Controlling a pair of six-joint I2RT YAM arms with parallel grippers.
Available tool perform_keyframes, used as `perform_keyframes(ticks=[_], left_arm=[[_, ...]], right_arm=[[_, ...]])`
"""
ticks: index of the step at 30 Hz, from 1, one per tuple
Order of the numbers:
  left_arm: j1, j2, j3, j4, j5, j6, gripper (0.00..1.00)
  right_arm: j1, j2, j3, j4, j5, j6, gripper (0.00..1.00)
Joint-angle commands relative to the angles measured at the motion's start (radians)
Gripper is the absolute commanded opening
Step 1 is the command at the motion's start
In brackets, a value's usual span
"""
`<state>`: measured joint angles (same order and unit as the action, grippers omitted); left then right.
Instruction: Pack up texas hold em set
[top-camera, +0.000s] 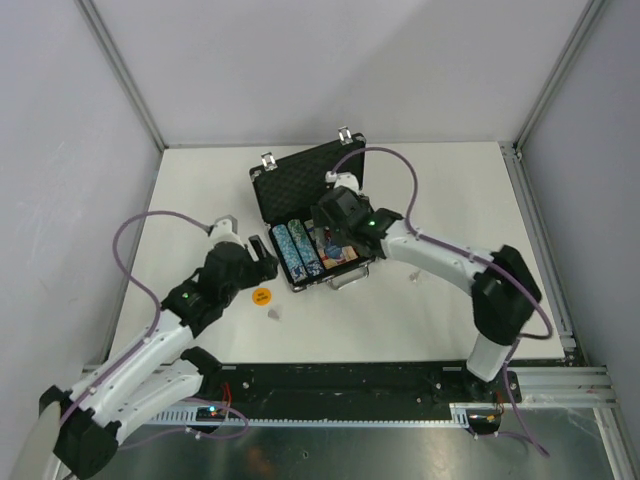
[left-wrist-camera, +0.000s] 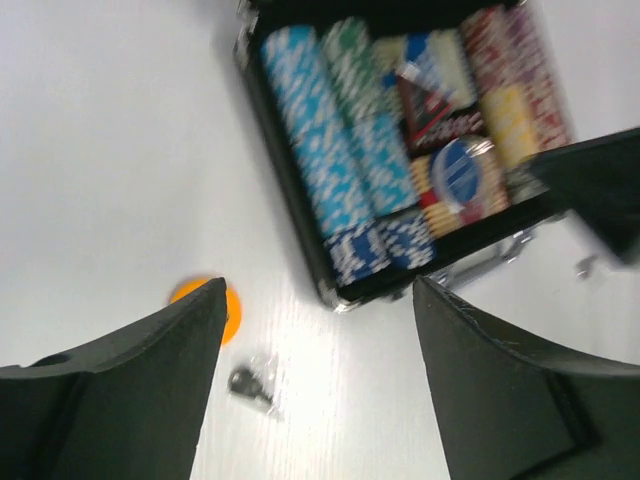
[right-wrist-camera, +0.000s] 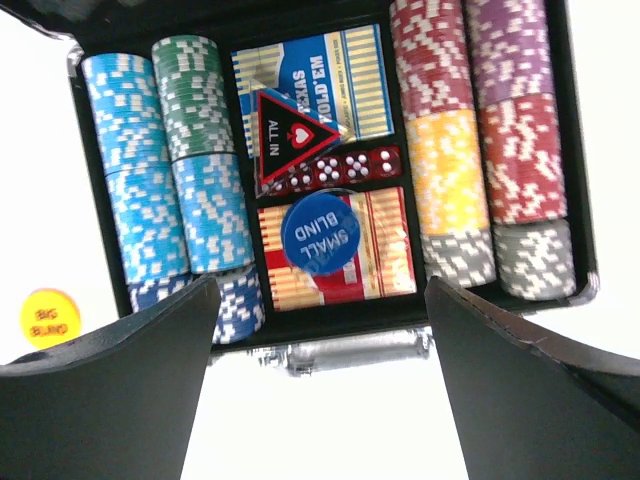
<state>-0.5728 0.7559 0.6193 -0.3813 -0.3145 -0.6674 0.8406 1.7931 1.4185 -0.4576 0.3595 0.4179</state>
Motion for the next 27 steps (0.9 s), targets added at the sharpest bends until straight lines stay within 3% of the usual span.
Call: perform_keyframes(ticks=[1, 11, 18, 27], left_arm=[[0.005, 0.056, -0.07, -0.097, 0.038, -0.173, 0.78], [0.004, 0.221, -0.108, -0.124, -0.035, -0.228, 0.77], [0.005, 0.343, -0.052, -0.118, -0.078, -0.174, 0.79], [0.005, 0.439, -0.03, -0.027, -0.035, -0.12, 0.77]], right_arm=[[0.0, -0.16, -0.078, -0.042, 0.031, 0.07, 0.9], [-0.004, -0.331, -0.268, -0.055, 0.028, 0.14, 0.88], [-0.012, -0.367, -0.291, -0.051, 0.029, 0.141, 0.88], [-0.019, -0.382, -0.311, -0.04, 0.024, 0.138, 0.88]])
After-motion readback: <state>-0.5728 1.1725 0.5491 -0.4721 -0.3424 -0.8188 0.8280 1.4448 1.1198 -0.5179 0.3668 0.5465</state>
